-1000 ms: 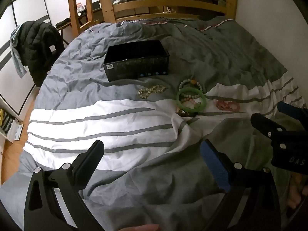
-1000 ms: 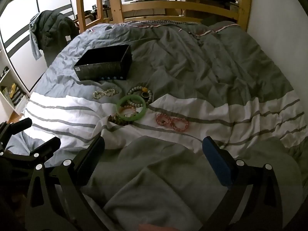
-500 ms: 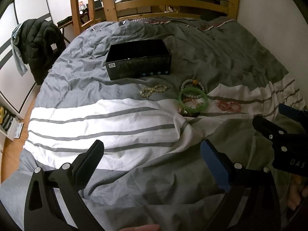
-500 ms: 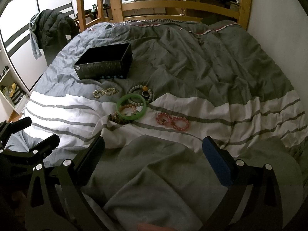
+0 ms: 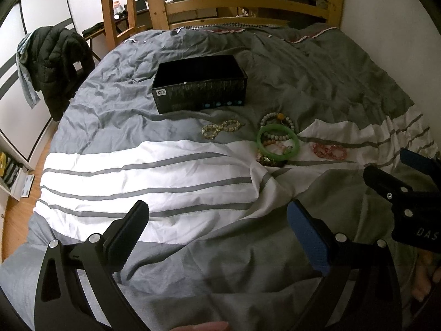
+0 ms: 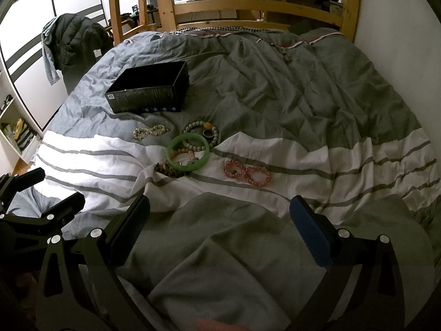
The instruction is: Organize jewelry
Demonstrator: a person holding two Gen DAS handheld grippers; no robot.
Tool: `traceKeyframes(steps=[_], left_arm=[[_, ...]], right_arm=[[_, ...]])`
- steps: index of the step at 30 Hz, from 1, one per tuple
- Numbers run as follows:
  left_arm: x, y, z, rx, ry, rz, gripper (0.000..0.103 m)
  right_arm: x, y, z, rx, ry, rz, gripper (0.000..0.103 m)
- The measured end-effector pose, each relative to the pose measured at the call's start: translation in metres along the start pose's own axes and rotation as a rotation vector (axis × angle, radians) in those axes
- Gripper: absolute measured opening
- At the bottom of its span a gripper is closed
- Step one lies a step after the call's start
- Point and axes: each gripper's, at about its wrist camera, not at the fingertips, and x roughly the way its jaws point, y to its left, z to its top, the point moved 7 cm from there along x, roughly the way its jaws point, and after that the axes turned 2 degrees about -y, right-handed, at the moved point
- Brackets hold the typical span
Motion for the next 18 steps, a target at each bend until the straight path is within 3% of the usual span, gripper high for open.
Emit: traceKeyframes(steps=[18], left_arm=[[0.0004, 0.0002, -0.0018, 0.001, 0.007, -0.005, 0.099]], right_arm=[[0.0006, -0.0002, -0.0004, 0.002, 0.004, 0.001, 0.100]])
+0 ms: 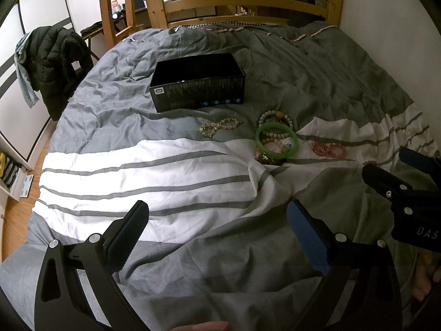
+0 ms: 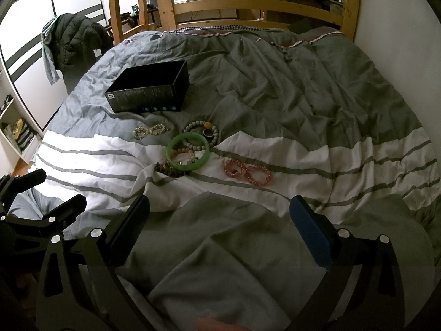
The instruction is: Organize jewelry
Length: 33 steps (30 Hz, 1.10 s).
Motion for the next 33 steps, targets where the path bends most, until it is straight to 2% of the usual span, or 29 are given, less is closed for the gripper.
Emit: traceKeyframes(steps=[13, 19, 27, 30, 33], left_arm=[[0.002, -0.001, -0.001, -0.002, 0.004, 0.006, 0.099], [0.008, -0.002, -0.003, -0.005, 0.028, -0.012, 0.099], [0.009, -0.006, 0.002, 0.015, 0.016, -0.021, 0.099], [0.015, -0.006, 0.005, 0.023, 0.018, -0.009, 0.099], [0.024, -0.008, 0.008, 0.032, 0.035, -0.029, 0.099]], right_arm=[[0.001, 0.000, 0.000, 0.000, 0.001, 0.001, 0.100], [0.004, 0.001, -0.004, 0.000, 0.005, 0.006, 0.100], [0.007, 0.001, -0.005, -0.002, 0.011, 0.005, 0.100], [0.012, 0.002, -0.007, 0.001, 0.018, 0.004, 0.100], [0.019, 0.001, -0.006, 0.006, 0.027, 0.011, 0.100]])
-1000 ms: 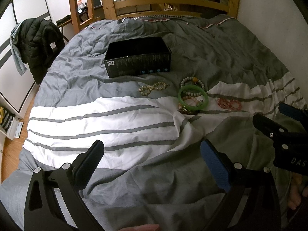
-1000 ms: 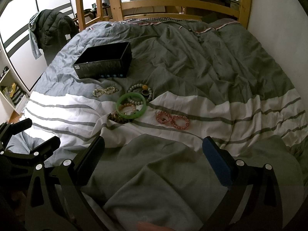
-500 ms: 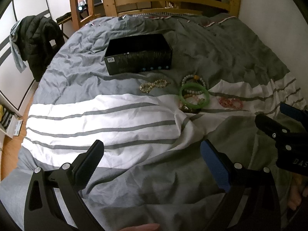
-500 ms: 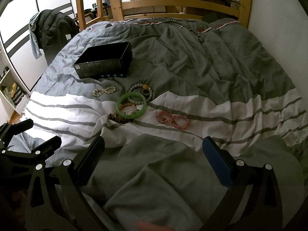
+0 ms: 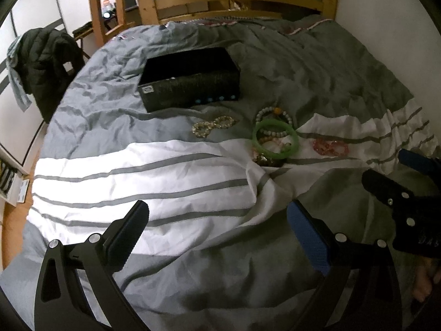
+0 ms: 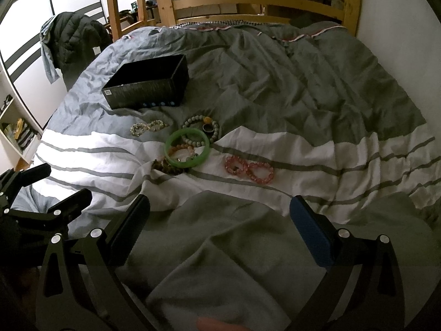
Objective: Organize jewelry
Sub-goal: 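Grasp the gold chain bracelet with the left tool while the right tool grasps the red beaded bracelet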
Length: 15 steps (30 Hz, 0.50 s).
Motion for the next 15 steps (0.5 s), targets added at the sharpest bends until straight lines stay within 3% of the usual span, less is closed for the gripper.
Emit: traceKeyframes(steps=[9, 15], left_arm=[[0.044, -0.001, 0.028, -0.004, -0.002, -0.079, 0.099], [0.085, 0.001, 0.066, 0.016, -0.018, -0.035, 0.098]], right_arm=[[0.038, -0.004, 0.009, 0.038, 0.062, 0.055, 0.100], [0.068, -0.016, 0.025, 0.113, 0.098, 0.088, 0.100]])
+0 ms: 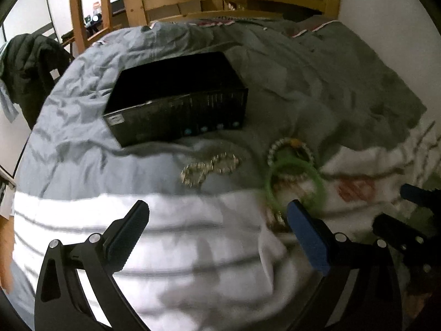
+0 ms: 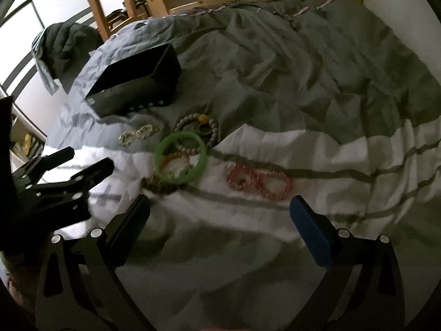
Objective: Organize jewelry
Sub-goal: 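Grasp the gold chain bracelet with the left tool while the right tool grasps the red beaded bracelet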
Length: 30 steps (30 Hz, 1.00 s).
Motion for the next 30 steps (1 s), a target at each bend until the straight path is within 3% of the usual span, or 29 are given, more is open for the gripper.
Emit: traceKeyframes(steps=[2, 4, 5, 8, 9, 11, 14, 16, 18, 21, 22, 26, 30], left_arm=[[0.017, -0.001, 0.007, 0.001, 0.007, -0.011, 0.095], [0.032, -0.001, 0.010, 0.004, 0.024, -0.031, 0.075], [0.041, 0.000, 0.010, -0.001, 0.040, -0.041, 0.073], [0.063, 0.006, 0.010, -0.017, 0.057, -0.038, 0.064], [0.071, 0.010, 0.007, -0.026, 0.080, -0.031, 0.055], [0.077, 0.014, 0.004, -0.045, 0.092, -0.045, 0.050], [0.082, 0.018, 0.007, -0.062, 0.093, -0.053, 0.031], [0.083, 0.022, 0.008, -0.081, 0.093, -0.066, 0.016], [0.082, 0.025, 0.009, -0.104, 0.092, -0.088, 0.008], [0.077, 0.030, 0.013, -0.122, 0.079, -0.099, 0.008], [0.073, 0.032, 0.014, -0.126, 0.069, -0.101, 0.008], [0.055, 0.034, 0.020, -0.136, 0.028, -0.116, 0.008], [0.034, 0.034, 0.028, -0.141, -0.019, -0.118, 0.008]], right_arm=[[0.009, -0.003, 0.004, 0.012, 0.011, -0.002, 0.100], [0.023, -0.010, 0.006, 0.031, 0.034, -0.013, 0.100], [0.029, -0.013, 0.005, 0.041, 0.044, -0.016, 0.100], [0.056, -0.026, -0.004, 0.075, 0.122, -0.034, 0.088], [0.061, -0.028, -0.006, 0.080, 0.139, -0.042, 0.081], [0.071, -0.031, -0.008, 0.084, 0.160, -0.048, 0.077], [0.080, -0.030, -0.009, 0.071, 0.167, -0.059, 0.072], [0.080, -0.031, -0.007, 0.083, 0.141, -0.059, 0.064], [0.077, -0.035, -0.005, 0.113, 0.112, -0.065, 0.043], [0.068, -0.040, 0.000, 0.145, 0.066, -0.055, 0.022], [0.064, -0.039, 0.002, 0.144, 0.053, -0.043, 0.019], [0.042, -0.031, 0.014, 0.145, -0.040, 0.054, 0.011], [0.010, -0.024, 0.025, 0.129, -0.165, 0.112, 0.011]])
